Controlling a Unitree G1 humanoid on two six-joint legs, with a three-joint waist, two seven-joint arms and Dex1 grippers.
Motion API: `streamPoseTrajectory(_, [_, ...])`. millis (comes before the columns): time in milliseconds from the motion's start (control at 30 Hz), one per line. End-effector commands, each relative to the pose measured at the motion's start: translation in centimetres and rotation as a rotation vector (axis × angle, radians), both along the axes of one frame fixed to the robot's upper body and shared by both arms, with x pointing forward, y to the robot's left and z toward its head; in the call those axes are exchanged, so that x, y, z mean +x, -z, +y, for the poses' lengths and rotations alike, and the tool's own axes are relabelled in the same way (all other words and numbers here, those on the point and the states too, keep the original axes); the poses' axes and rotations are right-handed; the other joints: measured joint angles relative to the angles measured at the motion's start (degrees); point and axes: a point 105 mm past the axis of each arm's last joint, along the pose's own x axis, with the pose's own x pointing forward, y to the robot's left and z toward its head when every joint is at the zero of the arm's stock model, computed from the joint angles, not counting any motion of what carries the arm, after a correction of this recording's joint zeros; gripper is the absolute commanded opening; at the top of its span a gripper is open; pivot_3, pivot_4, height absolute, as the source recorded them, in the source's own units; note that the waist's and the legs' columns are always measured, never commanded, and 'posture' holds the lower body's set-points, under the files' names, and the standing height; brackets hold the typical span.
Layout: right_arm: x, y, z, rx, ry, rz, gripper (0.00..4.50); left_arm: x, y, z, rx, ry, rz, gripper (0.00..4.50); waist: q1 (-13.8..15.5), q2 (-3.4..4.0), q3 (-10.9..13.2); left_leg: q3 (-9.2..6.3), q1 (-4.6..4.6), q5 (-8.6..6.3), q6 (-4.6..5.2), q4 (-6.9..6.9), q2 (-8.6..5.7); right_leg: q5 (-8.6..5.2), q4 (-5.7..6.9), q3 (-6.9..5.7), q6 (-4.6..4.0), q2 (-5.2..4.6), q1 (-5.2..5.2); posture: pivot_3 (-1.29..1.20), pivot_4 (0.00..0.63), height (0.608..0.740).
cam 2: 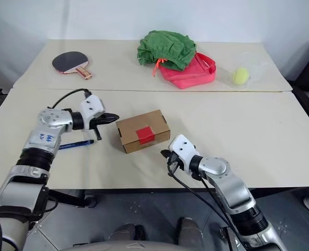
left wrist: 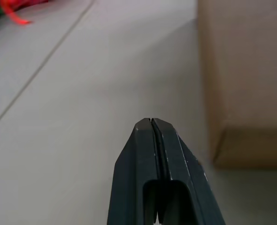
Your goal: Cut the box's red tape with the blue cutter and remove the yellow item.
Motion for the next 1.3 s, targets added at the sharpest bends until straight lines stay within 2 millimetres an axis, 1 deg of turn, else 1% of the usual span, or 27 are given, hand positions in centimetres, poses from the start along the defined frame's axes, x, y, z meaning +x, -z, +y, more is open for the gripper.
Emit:
streamPoseTrajectory(33, [0.3,-1.3,-1.4,0.005,0.048,-0.030,0.00,-2.1,0.8,-1.2,0.048,0.144,0.075,0.01,0.0,0.00,0.0,0.00,-0.01,0.00,0.00,0.00,0.00,0.00,0.00,0.00,0.00,0.00,-0.01,0.00,0.150,0.740])
streamPoseTrajectory(167, [0.7,-2.0,-3.5,-0.010,0.092,-0.039,0.00,-4.4,1.8,-2.6,0.031,0.210,0.199,0.01,0.0,0.01,0.0,-0.03,-0.06,0.00,0.01,0.03,0.01,0.00,0.00,0.00,0.00,0.00,-0.03,0.00,0.150,0.740])
streamPoseTrajectory(267, [1.2,-2.8,-5.1,-0.021,0.125,-0.046,0.00,-6.1,2.9,-4.7,0.030,0.269,0.248,0.01,0.2,0.01,0.0,-0.09,-0.06,0.00,0.01,0.09,0.02,0.00,0.00,0.00,0.00,0.00,0.00,0.00,0.150,0.740])
streamPoseTrajectory(333, [1.3,-3.3,-6.1,-0.030,0.135,-0.044,0.00,-6.6,3.4,-6.5,0.001,0.281,0.255,0.01,0.4,0.01,0.0,-0.11,-0.07,-0.01,0.02,0.11,0.02,0.00,0.00,0.01,0.00,-0.01,0.02,0.00,0.150,0.740])
streamPoseTrajectory(467, [1.6,-3.8,-7.7,-0.038,0.156,-0.016,0.00,-7.5,3.7,-10.0,-0.060,0.309,0.265,0.01,0.9,0.01,0.0,-0.15,-0.08,-0.01,0.04,0.17,0.01,0.00,-0.03,0.01,0.00,-0.01,0.06,0.00,0.150,0.740])
streamPoseTrajectory(600, [2.3,-3.8,-8.5,-0.040,0.162,0.002,0.00,-7.9,3.9,-12.3,-0.083,0.310,0.276,0.01,1.2,0.01,0.0,-0.14,-0.08,-0.01,0.05,0.18,0.01,0.00,-0.06,0.03,0.00,0.00,0.05,0.00,0.150,0.740])
streamPoseTrajectory(700, [3.0,-3.8,-8.4,-0.043,0.157,0.001,0.00,-8.3,4.2,-13.0,-0.073,0.319,0.280,0.01,1.2,0.02,0.0,-0.15,-0.06,0.00,0.05,0.18,0.02,0.00,-0.06,0.05,0.00,0.00,0.05,0.00,0.150,0.740])
streamPoseTrajectory(767, [3.6,-3.9,-8.5,-0.050,0.162,-0.011,0.00,-8.1,4.2,-13.3,-0.069,0.306,0.275,0.01,1.3,0.02,0.0,-0.15,-0.06,0.00,0.06,0.18,0.02,0.00,-0.06,0.05,-0.01,0.00,0.05,0.00,0.150,0.740])
streamPoseTrajectory(900, [4.8,-3.8,-9.7,-0.115,0.176,-0.065,0.00,-7.9,4.0,-13.4,-0.086,0.281,0.286,0.01,1.5,0.02,0.0,-0.23,-0.06,0.01,0.08,0.20,0.01,0.00,-0.08,0.07,-0.01,-0.01,0.06,0.00,0.150,0.740])
streamPoseTrajectory(933, [4.8,-3.7,-10.2,-0.195,0.146,-0.116,0.00,-8.1,3.7,-13.2,-0.101,0.287,0.290,0.01,1.5,0.02,0.0,-0.23,-0.07,0.01,0.08,0.20,0.01,0.00,-0.08,0.06,0.00,-0.01,0.06,0.00,0.150,0.740])
streamPoseTrajectory(1000, [4.5,-4.1,-10.8,-0.235,0.103,-0.159,0.00,-8.6,3.0,-12.5,-0.104,0.309,0.287,0.01,1.5,0.09,0.1,-0.22,-0.10,0.01,0.08,0.21,-0.01,0.00,-0.10,0.06,0.00,-0.02,0.06,0.00,0.150,0.740])
streamPoseTrajectory(1067, [3.8,-5.8,-11.1,-0.134,0.089,-0.174,0.00,-8.4,2.0,-10.9,-0.103,0.303,0.258,0.01,1.4,0.09,0.1,-0.23,-0.12,0.01,0.09,0.20,0.00,0.00,-0.12,0.06,0.00,-0.02,0.05,0.00,0.150,0.740])
streamPoseTrajectory(1133, [2.4,-7.2,-11.7,-0.066,0.051,-0.190,0.00,-8.4,0.0,-9.0,-0.167,0.314,0.215,0.01,1.4,0.12,0.1,-0.28,-0.11,0.02,0.07,0.20,0.03,0.00,-0.08,0.02,0.00,-0.01,0.04,0.00,0.150,0.740])
streamPoseTrajectory(1167, [1.9,-7.5,-11.9,-0.055,0.036,-0.195,0.00,-8.5,-0.7,-8.4,-0.193,0.321,0.202,0.01,1.4,0.16,0.1,-0.41,-0.10,0.02,0.07,0.20,0.06,0.00,-0.08,0.02,-0.01,0.00,0.03,0.00,0.150,0.740])
streamPoseTrajectory(1200, [1.0,-8.1,-12.2,-0.018,0.010,-0.192,0.00,-8.2,-1.8,-7.0,-0.236,0.308,0.178,0.01,1.4,0.17,0.1,-0.50,-0.10,0.02,0.07,0.20,0.05,0.00,-0.07,0.02,-0.01,-0.01,0.04,0.00,0.150,0.740])
streamPoseTrajectory(1267, [-1.0,-9.0,-12.7,0.060,-0.043,-0.173,0.37,-7.9,-3.1,-3.4,-0.263,0.256,0.145,0.00,1.4,0.18,0.1,-0.61,-0.11,0.02,0.07,0.20,0.05,0.00,-0.10,0.02,-0.01,-0.01,0.05,0.00,0.150,0.740])
streamPoseTrajectory(1300, [-1.9,-9.4,-12.8,0.095,-0.066,-0.158,0.60,-8.0,-3.4,-1.3,-0.260,0.218,0.148,0.19,1.4,0.20,0.1,-0.62,-0.08,0.02,0.07,0.20,0.05,0.00,-0.08,0.02,-0.01,-0.01,0.06,0.00,0.150,0.740])
